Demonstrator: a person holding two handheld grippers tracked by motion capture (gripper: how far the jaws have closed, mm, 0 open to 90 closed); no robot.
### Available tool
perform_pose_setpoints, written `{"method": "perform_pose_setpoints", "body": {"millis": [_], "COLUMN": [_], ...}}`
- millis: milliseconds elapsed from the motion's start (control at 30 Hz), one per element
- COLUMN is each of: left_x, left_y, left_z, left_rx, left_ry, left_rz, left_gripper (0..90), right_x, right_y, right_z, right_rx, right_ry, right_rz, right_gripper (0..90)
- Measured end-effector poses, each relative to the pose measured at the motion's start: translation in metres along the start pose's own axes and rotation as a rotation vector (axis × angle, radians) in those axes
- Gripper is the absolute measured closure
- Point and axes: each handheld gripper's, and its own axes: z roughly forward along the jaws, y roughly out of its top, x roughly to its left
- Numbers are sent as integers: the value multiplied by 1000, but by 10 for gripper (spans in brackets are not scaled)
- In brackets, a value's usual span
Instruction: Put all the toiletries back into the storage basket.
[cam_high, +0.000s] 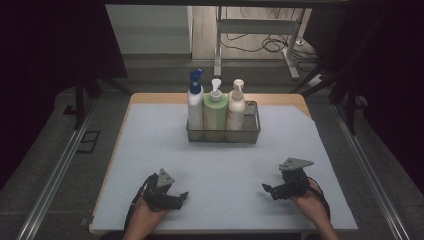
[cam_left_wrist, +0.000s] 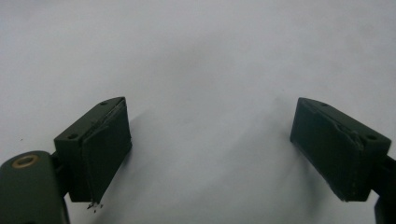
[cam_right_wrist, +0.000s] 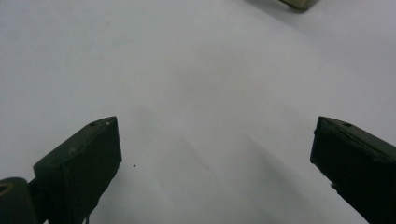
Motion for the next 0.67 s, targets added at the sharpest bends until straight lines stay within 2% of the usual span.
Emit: {"method": "perform_pose_setpoints", "body": {"millis": [200, 333, 367, 667], "left_x": [0, 0, 0, 0], "left_y": [0, 0, 0, 0], "left_z": [0, 0, 0, 0], "left_rx": [0, 0, 0, 2], "left_ry": [0, 1, 0, 1], "left_rz": [0, 0, 0, -1], "left_gripper": [121, 121, 121, 121], "right_x": [3, 4, 4, 4], "right_y": [-9, -15, -16, -18], "right_z": [8, 14, 15, 15], "right_rx": [1, 27, 19, 14], "right_ry": [6, 10, 12, 13], "right_rz": [9, 9, 22, 23], "right_gripper": [13, 4, 0, 0]}}
